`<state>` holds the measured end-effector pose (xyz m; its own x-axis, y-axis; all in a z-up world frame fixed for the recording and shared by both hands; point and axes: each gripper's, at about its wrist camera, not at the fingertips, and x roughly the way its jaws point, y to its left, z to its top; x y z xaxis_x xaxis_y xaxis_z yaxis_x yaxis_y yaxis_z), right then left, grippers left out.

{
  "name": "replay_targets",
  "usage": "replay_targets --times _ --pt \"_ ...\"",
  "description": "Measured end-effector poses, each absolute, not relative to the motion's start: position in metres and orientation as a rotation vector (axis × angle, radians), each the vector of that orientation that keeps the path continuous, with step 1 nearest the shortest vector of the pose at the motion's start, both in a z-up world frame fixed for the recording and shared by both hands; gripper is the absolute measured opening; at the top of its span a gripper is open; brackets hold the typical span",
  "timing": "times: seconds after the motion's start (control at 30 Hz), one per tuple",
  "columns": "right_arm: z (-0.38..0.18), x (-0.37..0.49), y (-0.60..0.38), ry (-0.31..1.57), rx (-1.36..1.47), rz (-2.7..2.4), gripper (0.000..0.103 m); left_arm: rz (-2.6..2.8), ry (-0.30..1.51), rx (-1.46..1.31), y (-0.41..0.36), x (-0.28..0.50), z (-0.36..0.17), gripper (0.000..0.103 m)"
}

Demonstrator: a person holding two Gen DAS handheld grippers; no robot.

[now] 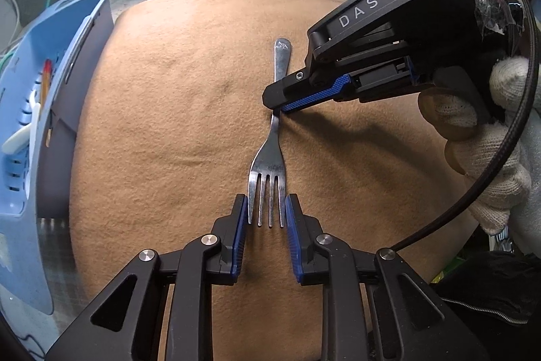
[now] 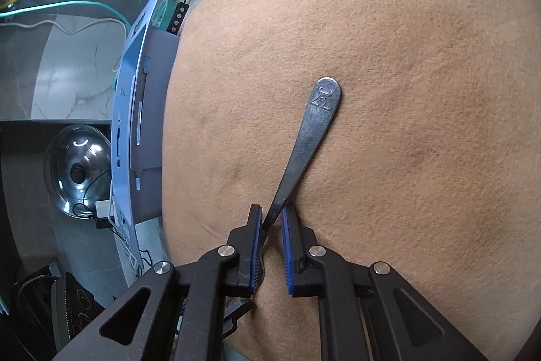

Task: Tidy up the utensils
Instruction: 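Carry the fork and spoon over the blue basket with both grippers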

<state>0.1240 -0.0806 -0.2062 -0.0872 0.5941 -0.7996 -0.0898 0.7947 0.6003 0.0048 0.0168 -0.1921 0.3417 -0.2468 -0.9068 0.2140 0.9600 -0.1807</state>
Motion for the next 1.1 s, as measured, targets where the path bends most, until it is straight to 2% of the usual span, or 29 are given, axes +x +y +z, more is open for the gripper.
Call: replay_targets --times 0.5,0.83,1.1 --pt "-0.167 0.129 -0.059 1.516 0.443 0.681 0.009 -0.268 1.094 -0.078 0.047 -0.004 -0.149 0.021" --pt "-0.125 0.142 0.009 1.460 0.396 0.785 0.007 -0.194 1.032 -0.109 0.099 -0.005 -0.116 0.021" --pt "-0.112 0.161 0.074 1.443 0.359 0.841 0.007 -0.121 1.017 -0.128 0.154 0.016 -0.115 0.020"
